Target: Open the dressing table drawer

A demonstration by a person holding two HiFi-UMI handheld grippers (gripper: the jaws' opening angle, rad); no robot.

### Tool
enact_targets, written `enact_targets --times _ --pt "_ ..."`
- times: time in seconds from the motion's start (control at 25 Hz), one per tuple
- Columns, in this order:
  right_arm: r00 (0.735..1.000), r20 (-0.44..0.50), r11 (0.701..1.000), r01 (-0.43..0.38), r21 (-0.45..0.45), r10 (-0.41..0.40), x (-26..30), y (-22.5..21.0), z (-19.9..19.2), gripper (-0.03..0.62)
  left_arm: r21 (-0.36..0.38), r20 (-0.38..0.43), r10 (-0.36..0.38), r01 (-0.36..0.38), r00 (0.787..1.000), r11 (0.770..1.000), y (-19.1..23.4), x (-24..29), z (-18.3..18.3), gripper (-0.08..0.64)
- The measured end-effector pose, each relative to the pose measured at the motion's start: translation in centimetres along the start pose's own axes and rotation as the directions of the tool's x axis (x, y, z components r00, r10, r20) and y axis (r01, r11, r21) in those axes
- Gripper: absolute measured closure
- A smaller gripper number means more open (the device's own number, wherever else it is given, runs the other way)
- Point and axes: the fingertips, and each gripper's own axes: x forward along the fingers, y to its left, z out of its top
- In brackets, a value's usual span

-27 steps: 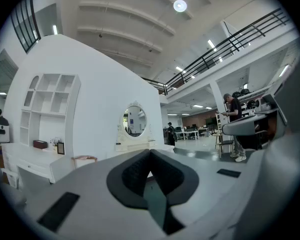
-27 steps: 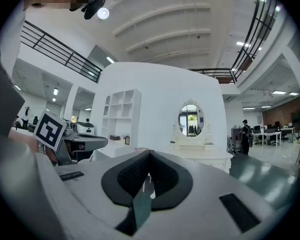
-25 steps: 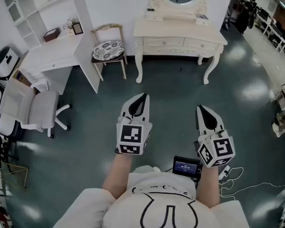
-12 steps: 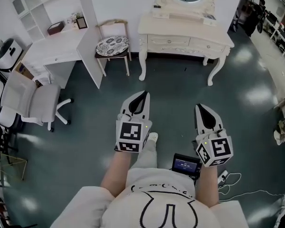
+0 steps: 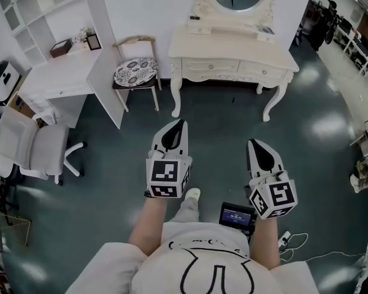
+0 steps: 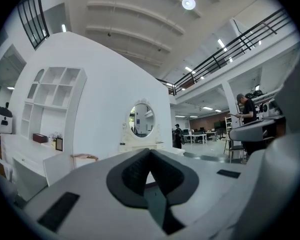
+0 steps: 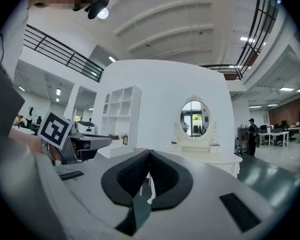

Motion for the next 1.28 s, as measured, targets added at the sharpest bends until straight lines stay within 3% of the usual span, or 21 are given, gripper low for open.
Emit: enact_targets --times 0.68,1.28 --pt "1.0 -0.002 1.0 0.011 -0.019 -0.011 14.6 -6.3 0.7 0.572 -0.027 -0.033 -0.127 0.126 0.991 0.992 3.9 15.8 0.5 0.541" --pt "1.0 -0.003 1.0 -0.02 -0.016 0.02 21.9 -8.3 0.4 0.574 -0.062 -0.033 -0.182 0.18 0.983 0.982 6.0 22.8 0.3 0.541"
